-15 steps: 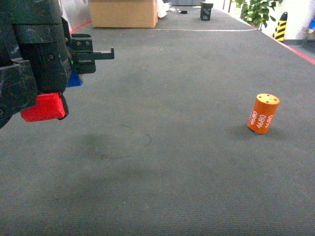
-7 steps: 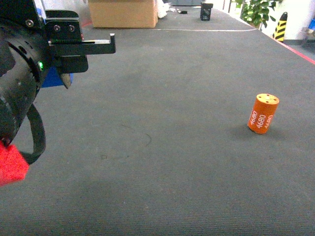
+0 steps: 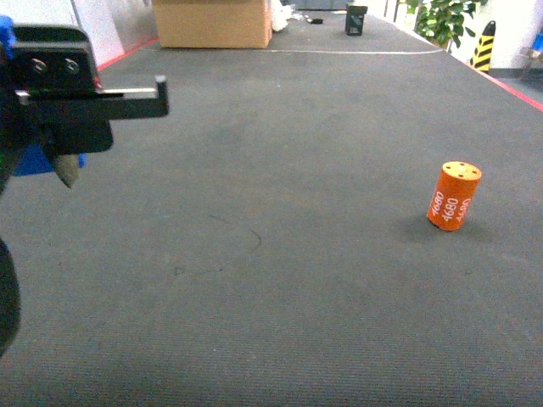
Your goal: Sort blue parts and orange caps into right shelf containers
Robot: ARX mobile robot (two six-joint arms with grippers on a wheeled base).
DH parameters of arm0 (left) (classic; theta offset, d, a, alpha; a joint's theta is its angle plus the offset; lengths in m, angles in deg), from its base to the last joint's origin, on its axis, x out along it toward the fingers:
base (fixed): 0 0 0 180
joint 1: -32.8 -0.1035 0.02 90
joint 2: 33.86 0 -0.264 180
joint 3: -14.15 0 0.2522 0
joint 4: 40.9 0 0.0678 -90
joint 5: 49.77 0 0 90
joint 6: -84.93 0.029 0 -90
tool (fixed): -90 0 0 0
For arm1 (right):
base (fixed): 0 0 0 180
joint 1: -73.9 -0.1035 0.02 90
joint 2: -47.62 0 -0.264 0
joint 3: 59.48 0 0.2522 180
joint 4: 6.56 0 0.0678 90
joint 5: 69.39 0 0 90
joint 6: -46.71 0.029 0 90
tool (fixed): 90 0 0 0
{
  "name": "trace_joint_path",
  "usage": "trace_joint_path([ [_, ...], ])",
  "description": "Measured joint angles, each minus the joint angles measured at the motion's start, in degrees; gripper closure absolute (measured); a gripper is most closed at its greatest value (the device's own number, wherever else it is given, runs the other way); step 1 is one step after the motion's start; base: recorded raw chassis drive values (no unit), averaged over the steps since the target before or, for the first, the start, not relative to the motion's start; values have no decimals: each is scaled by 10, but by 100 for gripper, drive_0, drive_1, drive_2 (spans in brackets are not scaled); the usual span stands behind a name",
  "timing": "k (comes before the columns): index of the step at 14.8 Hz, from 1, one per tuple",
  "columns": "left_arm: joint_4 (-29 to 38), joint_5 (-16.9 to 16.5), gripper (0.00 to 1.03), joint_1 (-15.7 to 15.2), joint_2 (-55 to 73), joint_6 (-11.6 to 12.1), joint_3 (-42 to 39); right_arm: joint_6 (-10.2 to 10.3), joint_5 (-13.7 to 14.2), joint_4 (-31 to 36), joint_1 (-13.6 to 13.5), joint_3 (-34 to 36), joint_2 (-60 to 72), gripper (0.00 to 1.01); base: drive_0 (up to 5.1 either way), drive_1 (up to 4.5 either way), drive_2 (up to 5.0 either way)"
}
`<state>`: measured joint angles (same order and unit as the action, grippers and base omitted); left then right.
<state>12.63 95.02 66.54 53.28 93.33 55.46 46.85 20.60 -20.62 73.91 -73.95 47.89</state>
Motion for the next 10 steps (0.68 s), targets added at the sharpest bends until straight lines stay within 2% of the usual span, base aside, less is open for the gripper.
trace_joint_path([
  [2,-3,27,62,-4,-27,6,-13,0,0,0,0,0,0,3,0,0,0],
  [3,-28,47,62,-4,-44,-1,-19,0,0,0,0,0,0,3,0,0,0],
  [5,-36,87,62,-4,-66,-27,-30,0,0,0,0,0,0,3,0,0,0],
  [6,-18,97,62,-1,-64,-31,-32,0,0,0,0,0,0,3,0,0,0],
  [8,26,96,62,15,-44,-8,-35,0,0,0,0,0,0,3,0,0,0],
  [10,26,97,62,24,-42,-2,-35,0,0,0,0,0,0,3,0,0,0],
])
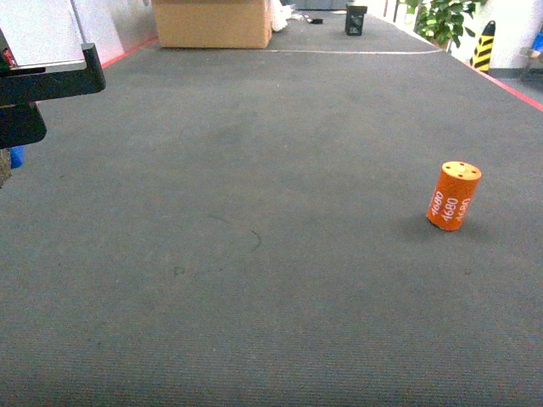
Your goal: Sort blue parts and orange caps into right shelf containers
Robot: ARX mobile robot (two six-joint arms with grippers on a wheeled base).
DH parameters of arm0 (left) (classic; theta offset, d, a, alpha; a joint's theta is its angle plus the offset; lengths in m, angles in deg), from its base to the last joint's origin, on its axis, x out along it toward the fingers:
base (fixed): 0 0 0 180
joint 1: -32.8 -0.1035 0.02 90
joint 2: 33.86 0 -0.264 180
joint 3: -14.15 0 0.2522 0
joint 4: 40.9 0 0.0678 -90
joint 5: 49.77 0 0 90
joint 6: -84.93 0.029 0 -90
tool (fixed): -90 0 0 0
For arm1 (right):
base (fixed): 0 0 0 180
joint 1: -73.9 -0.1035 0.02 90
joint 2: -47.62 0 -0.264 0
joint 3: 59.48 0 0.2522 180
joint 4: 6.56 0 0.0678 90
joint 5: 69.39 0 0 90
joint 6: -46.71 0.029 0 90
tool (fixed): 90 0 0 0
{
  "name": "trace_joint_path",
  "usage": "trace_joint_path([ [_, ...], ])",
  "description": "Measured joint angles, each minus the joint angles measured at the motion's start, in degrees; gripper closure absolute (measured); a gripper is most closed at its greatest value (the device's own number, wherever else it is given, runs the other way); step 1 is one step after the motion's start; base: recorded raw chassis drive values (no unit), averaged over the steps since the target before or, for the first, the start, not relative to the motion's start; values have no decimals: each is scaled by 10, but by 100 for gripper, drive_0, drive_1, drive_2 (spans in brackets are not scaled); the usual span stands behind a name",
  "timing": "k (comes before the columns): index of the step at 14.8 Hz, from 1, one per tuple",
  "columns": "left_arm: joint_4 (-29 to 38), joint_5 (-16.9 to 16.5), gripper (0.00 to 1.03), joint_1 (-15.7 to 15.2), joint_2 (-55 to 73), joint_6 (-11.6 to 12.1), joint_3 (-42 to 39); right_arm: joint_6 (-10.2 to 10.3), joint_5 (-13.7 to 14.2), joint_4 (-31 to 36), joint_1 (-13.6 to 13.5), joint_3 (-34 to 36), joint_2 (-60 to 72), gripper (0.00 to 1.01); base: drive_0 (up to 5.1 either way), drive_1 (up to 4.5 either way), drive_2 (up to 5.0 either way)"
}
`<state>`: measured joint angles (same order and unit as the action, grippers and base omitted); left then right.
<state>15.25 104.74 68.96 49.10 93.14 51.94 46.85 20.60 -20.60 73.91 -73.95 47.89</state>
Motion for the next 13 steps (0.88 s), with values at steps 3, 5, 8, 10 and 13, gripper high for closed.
trace_joint_path([
  [3,-25,2,62,4,2,-10,-2,0,0,0,0,0,0,3,0,0,0],
  [5,-33,2,62,4,2,-18,-2,0,0,0,0,0,0,3,0,0,0],
  [8,-40,2,62,4,2,-22,-4,0,0,0,0,0,0,3,0,0,0],
  [10,-40,2,62,4,2,-22,-4,0,0,0,0,0,0,3,0,0,0],
  [13,-40,2,62,4,2,-22,-4,0,0,0,0,0,0,3,0,0,0],
])
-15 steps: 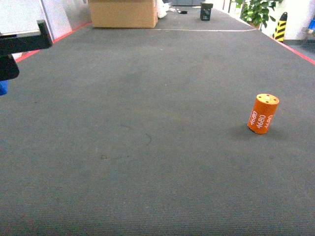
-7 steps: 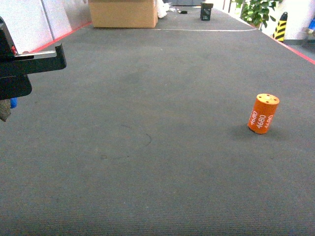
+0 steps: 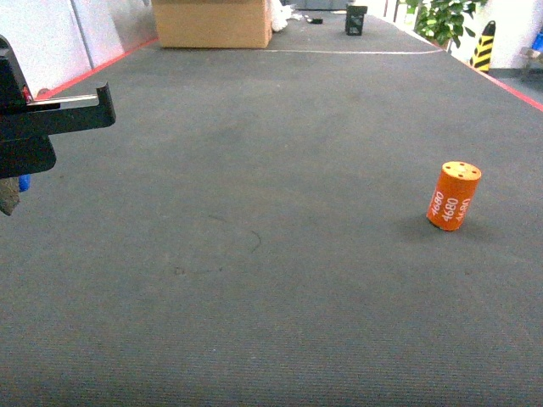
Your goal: Sort blue parts and orange caps into right shelf containers
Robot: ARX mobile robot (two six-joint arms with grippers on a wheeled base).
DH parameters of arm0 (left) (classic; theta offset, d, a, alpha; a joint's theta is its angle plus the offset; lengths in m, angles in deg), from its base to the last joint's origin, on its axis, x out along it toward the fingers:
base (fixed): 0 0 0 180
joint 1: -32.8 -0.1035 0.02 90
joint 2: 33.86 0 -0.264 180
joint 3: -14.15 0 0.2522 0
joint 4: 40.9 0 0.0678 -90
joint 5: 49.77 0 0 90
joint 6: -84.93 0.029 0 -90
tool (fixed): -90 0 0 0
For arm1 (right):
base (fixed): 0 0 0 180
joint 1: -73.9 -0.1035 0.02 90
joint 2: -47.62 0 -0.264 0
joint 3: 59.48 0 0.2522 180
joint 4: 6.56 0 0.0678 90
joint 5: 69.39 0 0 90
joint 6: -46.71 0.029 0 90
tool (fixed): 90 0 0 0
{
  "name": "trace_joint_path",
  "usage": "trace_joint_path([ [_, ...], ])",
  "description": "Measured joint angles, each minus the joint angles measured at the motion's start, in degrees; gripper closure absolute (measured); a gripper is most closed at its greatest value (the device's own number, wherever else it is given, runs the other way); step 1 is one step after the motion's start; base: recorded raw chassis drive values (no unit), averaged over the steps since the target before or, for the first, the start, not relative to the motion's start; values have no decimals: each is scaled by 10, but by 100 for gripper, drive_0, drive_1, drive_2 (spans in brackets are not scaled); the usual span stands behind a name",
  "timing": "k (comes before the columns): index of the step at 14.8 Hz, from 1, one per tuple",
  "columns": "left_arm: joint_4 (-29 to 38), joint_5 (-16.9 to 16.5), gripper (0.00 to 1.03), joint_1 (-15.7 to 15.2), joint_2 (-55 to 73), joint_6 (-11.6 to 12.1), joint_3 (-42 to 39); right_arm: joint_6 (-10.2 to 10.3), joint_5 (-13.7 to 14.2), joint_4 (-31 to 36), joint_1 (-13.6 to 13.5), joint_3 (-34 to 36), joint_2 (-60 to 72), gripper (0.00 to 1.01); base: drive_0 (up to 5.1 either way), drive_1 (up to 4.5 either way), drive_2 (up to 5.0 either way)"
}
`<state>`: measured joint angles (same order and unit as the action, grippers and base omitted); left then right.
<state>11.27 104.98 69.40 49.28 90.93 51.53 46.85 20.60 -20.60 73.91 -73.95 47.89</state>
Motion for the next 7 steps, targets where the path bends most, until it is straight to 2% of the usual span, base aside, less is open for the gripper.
trace_joint_path([
  [7,0,0,62,0,0,0,0,0,0,0,0,0,0,3,0,0,0],
])
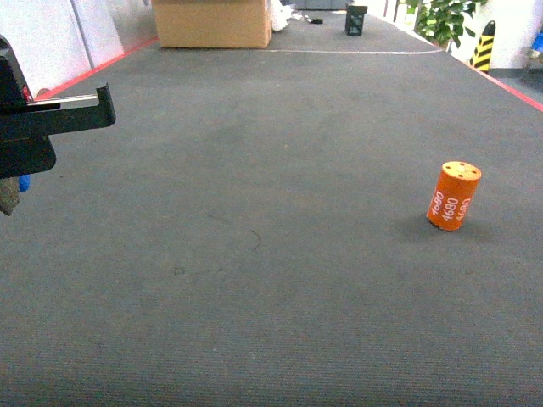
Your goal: Sort blue parts and orange caps into right shelf containers
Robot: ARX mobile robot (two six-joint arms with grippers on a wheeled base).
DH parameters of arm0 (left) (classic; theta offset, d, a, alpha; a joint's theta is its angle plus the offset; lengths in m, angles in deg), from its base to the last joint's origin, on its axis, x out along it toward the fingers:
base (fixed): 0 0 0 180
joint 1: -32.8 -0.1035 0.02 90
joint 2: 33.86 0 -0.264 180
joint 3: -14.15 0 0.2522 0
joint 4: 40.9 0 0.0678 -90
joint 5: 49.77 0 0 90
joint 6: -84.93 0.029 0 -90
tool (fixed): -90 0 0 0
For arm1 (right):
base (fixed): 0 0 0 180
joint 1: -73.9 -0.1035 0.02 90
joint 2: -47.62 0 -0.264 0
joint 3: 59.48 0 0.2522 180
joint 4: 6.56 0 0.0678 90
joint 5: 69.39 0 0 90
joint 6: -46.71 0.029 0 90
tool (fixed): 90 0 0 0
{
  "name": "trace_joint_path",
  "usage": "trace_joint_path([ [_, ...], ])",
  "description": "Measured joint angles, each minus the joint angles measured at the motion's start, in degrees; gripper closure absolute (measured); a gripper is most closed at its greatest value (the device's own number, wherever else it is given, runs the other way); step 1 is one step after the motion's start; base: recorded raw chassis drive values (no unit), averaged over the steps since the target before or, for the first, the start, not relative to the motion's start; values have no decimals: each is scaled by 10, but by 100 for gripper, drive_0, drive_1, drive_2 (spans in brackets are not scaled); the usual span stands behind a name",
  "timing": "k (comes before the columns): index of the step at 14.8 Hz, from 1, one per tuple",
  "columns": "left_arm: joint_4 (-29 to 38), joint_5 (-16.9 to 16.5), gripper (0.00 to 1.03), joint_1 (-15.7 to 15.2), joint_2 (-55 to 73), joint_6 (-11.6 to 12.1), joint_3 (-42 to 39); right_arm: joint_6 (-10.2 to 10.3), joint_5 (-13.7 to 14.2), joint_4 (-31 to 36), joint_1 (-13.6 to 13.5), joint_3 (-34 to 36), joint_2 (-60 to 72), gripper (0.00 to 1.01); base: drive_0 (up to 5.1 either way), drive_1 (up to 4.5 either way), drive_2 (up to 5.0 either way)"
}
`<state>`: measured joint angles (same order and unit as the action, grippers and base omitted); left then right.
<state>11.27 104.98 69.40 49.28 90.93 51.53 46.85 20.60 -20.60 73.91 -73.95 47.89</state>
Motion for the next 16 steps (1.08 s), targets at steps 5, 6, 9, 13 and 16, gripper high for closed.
trace_joint_path([
  [5,-255,-35,62,-52,-63,-164,29,0,0,0,0,0,0,3,0,0,0],
  [6,-281,-42,62,-72,-61,-199,29,0,0,0,0,0,0,3,0,0,0],
  [9,-295,-67,62,-118,-49,-251,29,0,0,0,0,0,0,3,0,0,0],
  [13,-230,-121,62,-162,-15,-208,29,0,0,0,0,0,0,3,0,0,0],
  [16,-196,-304,62,-226,59,-115,86,0,0,0,0,0,0,3,0,0,0],
])
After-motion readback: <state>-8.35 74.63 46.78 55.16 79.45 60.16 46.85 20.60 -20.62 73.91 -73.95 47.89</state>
